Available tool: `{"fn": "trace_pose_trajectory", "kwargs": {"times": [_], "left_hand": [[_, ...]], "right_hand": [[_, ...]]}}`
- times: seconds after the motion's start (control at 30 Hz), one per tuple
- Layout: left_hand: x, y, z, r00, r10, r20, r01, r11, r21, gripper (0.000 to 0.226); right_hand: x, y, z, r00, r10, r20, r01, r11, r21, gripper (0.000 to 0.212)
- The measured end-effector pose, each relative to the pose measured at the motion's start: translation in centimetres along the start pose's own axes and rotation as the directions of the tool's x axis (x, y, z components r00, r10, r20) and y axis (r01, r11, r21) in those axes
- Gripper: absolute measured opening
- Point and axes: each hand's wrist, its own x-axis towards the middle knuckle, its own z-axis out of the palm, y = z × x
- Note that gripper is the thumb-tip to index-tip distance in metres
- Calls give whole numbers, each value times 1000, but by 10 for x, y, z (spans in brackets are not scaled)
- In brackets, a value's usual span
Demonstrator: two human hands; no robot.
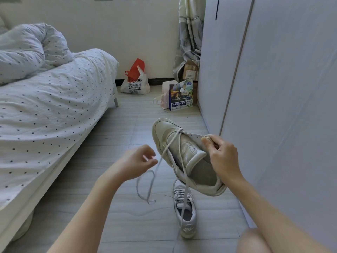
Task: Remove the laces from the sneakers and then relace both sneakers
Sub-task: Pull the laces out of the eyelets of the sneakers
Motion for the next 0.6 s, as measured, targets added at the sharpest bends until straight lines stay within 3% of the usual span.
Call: {"fn": "trace_pose_trajectory", "kwargs": {"times": [0.13,0.33,0.47,0.53,0.6], "left_hand": [[1,14,3,959,110,-262,-158,972,-173,8],[5,24,11,848,147,-509,-208,976,-66,18],[8,18,8,886,123,-447,-168,984,-61,17],[8,17,6,925,-27,-380,-79,962,-262,20],[7,20,0,952,-149,-266,-37,810,-586,24]], "right_hand": [[-3,-2,3,996,-74,52,75,997,-18,16],[-14,-16,10,950,-257,177,263,965,-10,13],[-13,-15,10,922,-303,242,313,950,-3,15],[-10,-11,10,905,-308,294,335,941,-44,15],[-5,-4,11,905,-259,338,304,949,-86,14]]}}
